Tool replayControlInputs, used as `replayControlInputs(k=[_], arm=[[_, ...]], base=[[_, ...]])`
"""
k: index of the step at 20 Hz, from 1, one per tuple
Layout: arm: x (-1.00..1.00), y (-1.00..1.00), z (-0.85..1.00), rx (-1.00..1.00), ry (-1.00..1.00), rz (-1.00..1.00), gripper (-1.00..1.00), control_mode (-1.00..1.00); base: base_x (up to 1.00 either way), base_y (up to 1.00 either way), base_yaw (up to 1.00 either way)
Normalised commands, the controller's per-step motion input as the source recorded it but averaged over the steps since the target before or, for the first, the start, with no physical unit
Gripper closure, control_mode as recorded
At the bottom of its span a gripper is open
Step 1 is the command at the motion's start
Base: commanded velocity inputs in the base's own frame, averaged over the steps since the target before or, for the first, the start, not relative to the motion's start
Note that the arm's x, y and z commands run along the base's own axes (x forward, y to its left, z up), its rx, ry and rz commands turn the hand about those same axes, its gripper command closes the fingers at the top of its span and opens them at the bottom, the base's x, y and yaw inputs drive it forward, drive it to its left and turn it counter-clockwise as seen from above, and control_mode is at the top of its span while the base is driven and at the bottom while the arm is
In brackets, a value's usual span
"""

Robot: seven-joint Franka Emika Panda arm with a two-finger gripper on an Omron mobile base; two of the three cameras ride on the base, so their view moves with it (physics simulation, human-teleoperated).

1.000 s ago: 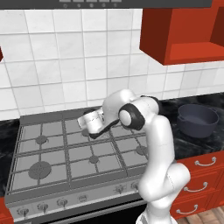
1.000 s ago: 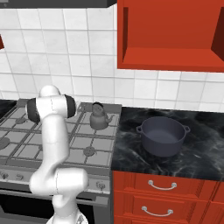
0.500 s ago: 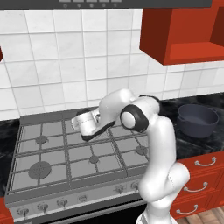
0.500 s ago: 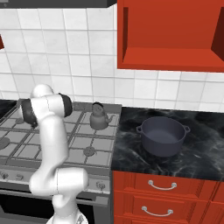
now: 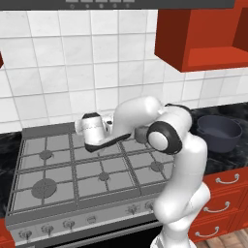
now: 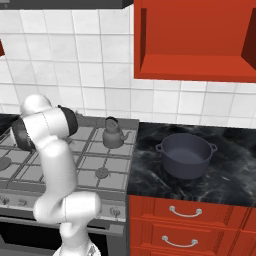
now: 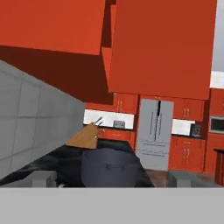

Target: Pick the kettle from the cabinet and place it on a stove burner. Then pick the pot from the counter and place it on another stove burner. Finally, turn both burners on.

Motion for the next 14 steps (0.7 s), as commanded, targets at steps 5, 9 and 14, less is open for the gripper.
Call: replayControlInputs(k=[5,9,14], arm=[[-0.70,-0.01,0.59,0.16,-0.17,-0.01,-1.00,-1.00],[-0.73,-0.05,0.57,0.17,-0.18,0.00,-1.00,-1.00],[-0.74,-0.12,0.54,0.19,-0.17,0.00,-1.00,-1.00]], base=[[0.00,0.00,0.00],[0.00,0.00,0.00],[0.00,0.00,0.00]])
